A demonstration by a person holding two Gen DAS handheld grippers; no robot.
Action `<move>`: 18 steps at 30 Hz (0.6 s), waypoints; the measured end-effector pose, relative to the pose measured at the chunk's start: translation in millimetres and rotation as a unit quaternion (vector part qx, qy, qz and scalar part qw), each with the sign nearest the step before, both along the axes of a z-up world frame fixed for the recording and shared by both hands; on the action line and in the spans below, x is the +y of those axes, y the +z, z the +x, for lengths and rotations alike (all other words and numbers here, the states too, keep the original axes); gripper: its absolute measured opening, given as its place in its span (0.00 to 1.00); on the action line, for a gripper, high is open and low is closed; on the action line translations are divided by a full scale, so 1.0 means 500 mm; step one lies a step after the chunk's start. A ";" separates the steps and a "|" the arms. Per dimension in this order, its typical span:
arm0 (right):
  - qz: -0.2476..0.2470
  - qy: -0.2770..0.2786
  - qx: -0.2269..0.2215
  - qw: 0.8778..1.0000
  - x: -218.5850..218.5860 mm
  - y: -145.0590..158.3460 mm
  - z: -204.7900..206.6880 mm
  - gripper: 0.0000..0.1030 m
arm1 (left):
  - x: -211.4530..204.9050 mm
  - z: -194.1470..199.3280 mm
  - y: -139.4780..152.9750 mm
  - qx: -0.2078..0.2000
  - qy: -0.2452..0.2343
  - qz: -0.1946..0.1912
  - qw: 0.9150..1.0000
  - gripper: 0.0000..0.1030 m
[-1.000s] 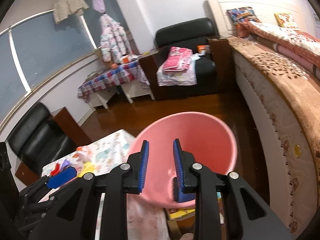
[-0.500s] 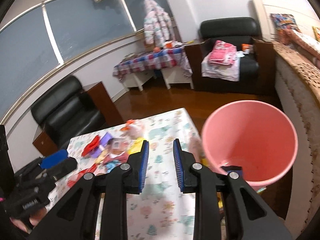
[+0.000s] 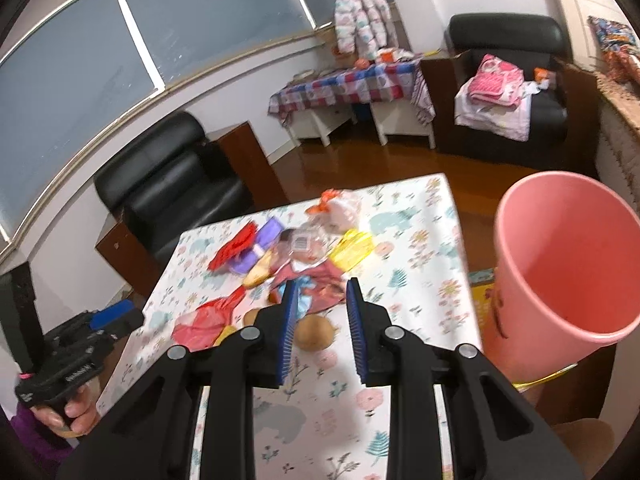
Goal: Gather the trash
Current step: 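Move both open grippers back over the table items, then grasp the red plastic bag with the left gripper while the right grasps the yellow corn-shaped packet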
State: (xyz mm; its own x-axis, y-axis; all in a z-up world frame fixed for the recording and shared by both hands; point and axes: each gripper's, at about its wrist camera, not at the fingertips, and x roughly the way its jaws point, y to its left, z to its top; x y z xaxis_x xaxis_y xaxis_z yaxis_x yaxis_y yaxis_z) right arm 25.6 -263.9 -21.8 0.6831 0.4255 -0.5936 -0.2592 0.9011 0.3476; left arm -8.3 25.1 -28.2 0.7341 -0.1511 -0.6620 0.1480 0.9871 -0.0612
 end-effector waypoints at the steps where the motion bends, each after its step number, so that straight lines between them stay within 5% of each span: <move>1: 0.001 0.008 0.005 1.000 0.007 -0.003 0.000 0.24 | 0.003 0.001 -0.010 0.005 0.000 0.002 1.000 0.39; 9: 0.020 0.085 0.055 0.995 0.065 -0.028 -0.010 0.24 | -0.024 0.047 -0.058 0.032 -0.001 0.015 0.999 0.36; 18: 0.048 0.163 0.130 0.977 0.143 -0.068 -0.025 0.24 | -0.021 0.075 -0.105 0.063 -0.002 0.019 0.998 0.07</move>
